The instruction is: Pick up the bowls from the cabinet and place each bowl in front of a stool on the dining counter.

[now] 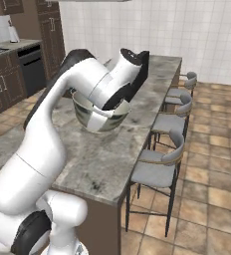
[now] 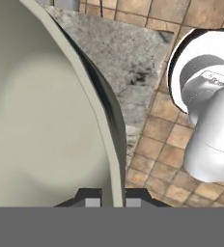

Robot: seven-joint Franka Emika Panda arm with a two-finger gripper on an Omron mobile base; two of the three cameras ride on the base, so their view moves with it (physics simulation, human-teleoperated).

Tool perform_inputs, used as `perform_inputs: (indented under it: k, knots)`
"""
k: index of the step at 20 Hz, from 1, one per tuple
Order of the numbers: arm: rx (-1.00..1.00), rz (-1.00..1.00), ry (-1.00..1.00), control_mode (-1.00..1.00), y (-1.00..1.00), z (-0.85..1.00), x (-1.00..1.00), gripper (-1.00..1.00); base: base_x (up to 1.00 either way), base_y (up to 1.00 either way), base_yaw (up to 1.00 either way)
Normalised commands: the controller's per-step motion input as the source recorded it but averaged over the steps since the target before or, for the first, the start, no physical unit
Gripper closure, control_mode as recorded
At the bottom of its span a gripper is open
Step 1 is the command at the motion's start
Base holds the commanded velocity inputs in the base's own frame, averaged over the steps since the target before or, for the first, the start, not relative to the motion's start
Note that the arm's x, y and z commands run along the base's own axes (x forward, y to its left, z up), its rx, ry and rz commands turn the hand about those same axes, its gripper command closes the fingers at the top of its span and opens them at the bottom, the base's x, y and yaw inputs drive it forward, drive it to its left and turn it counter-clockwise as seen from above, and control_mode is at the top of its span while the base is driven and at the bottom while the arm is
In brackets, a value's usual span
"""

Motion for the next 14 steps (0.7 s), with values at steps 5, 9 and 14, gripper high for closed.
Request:
perform_inputs:
  k: [5, 9, 14]
  knots:
    - [0.03, 0.0, 0.0, -1.0, -0.45, -0.87, 1.0, 1.0, 0.0, 0.0, 0.0]
    - [0.0, 0.0, 0.0, -1.0, 0.0, -0.83, 1.0, 1.0, 0.0, 0.0, 0.0]
    - [-0.08, 0.0, -0.03, -1.0, 0.26, -0.72, 0.96, 1.0, 0.0, 0.0, 0.0]
